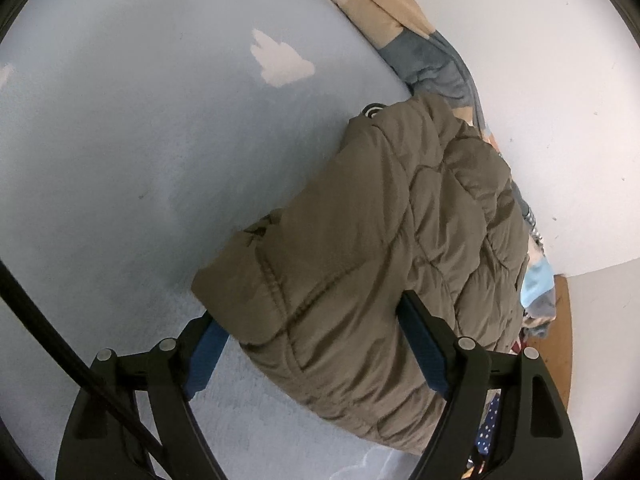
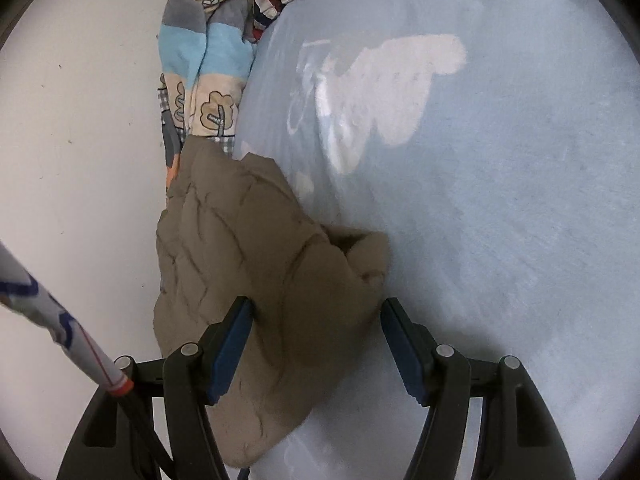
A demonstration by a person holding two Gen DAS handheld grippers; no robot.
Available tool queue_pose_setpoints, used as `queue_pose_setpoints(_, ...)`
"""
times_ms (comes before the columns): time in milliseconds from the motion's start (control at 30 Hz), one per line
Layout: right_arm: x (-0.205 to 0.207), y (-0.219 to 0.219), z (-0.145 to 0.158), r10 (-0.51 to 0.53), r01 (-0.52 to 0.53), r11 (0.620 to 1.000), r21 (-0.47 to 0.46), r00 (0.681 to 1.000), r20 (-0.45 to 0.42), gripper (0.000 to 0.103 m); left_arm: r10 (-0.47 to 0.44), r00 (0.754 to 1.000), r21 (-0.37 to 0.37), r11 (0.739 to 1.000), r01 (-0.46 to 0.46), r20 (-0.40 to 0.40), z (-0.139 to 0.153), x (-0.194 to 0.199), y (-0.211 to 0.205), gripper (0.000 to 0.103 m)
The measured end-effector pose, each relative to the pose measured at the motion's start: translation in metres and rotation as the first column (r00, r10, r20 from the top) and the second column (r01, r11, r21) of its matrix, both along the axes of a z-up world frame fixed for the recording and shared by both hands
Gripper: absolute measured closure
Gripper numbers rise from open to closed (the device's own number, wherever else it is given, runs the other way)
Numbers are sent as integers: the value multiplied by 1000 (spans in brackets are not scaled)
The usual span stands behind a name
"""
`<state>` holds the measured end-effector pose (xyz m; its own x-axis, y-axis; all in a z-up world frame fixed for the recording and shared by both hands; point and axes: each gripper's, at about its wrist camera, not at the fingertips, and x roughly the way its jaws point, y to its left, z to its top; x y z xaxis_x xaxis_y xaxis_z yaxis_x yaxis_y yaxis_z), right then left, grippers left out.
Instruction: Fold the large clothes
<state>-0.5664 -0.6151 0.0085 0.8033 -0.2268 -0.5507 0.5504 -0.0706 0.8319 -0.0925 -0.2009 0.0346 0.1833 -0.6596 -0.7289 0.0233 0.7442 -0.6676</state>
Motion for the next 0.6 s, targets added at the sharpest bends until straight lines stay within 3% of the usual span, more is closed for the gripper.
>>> queue_pose_setpoints(167, 14, -12, -8, 3, -3, 1000, -28, 1000, -12, 23, -13, 1000, -7, 1000, 13, 14, -8, 8, -2, 18)
queue_pose_setpoints(233, 17, -12, -8, 14, -15, 999, -40, 999, -31, 28, -34, 998, 20, 999, 34, 45, -4, 9, -7, 18)
queue_pose_setpoints(267, 22, -12, -4, 35, -39, 997, -62, 997, -68, 35, -56, 996, 52, 997, 52, 76, 3, 7, -8, 21)
queue_pose_setpoints(333, 31, -10, 9, 74, -97, 986, -137, 985, -159, 54, -117, 980, 136, 986, 96, 158, 16, 3, -19, 39)
queue_pose_setpoints(400, 39, -6, 23, 101, -151, 967, -205, 967, -235, 61, -183, 954, 238, 963, 125, 238, 33, -5, -33, 48)
queue_pose_setpoints(533, 59, 11, 52, 118, -274, 902, -335, 900, -419, 66, -284, 902, 398, 906, 143, 324, 52, -20, -51, 53)
queue_pose_setpoints(600, 67, 21, 64, 113, -330, 862, -385, 865, -489, 67, -308, 885, 433, 891, 139, 350, 56, -26, -55, 55)
